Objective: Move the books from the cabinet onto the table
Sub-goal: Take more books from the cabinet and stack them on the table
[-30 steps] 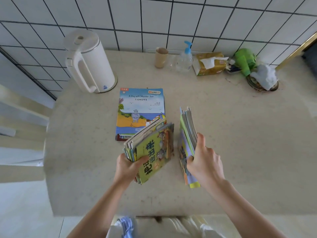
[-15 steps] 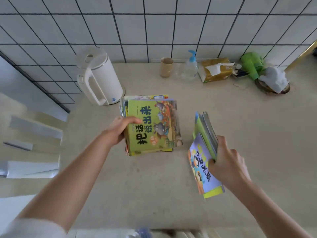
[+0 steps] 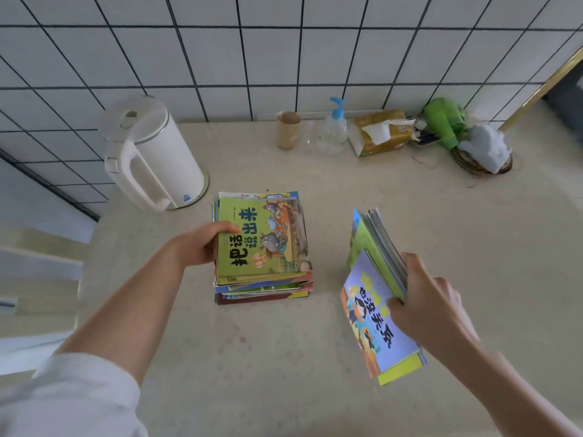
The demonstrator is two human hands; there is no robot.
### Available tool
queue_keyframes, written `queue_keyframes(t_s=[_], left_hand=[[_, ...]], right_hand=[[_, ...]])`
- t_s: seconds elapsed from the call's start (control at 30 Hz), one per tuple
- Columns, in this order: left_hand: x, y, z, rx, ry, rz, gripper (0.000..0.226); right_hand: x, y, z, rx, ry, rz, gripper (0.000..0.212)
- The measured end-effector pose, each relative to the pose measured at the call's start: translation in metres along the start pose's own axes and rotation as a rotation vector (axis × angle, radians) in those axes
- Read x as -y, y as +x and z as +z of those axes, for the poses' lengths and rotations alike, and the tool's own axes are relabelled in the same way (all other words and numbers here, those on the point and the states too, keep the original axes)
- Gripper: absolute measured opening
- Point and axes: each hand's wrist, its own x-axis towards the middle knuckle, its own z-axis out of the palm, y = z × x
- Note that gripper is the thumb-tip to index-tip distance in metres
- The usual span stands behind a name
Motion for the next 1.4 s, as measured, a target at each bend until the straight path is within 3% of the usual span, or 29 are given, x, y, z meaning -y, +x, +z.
queue_keyframes(t_s=[0.37,0.6,0.73,0.8,0.9,1.0,1.13,1.23,1.4], left_hand=[[-0.014,0.004,0.001,0.083,0.146,-0.027,0.036],[-0.022,0.006,0.026,-0.319,0.773,-0.016,0.026],[-0.019,0.011,0.029,-0.479,1.238,0.043,0.049],[-0.016,0.009,0.030,-0.601,1.351,0.077,0.063],[-0.007,-0.011,0.052,-0.693,1.356,0.424,0.069],[0.007,-0.045,0.098,-0.550,1.177,0.773,0.057],[0.054,-0.064,0.147,-0.161,0.968,0.887,0.049],[0.088,-0.070,0.179,0.069,0.942,0.877,0.072],[0.112,-0.061,0.223,0.072,0.996,0.932,0.104]], right_hand=[[0.007,0.013,-0.015,-0.028,0.035,-0.009,0.056],[0.008,0.019,-0.009,-0.020,0.069,0.008,0.060],[0.007,0.019,-0.006,-0.021,0.093,0.019,0.060],[0.006,0.018,-0.006,-0.020,0.105,0.026,0.060],[0.004,0.017,-0.004,-0.028,0.132,0.035,0.063],[0.001,0.016,-0.003,-0.038,0.179,0.064,0.058],[-0.008,0.015,-0.001,-0.047,0.235,0.129,0.049],[-0.015,0.012,-0.003,-0.068,0.285,0.171,0.036],[-0.028,0.014,-0.009,-0.102,0.345,0.224,0.031]])
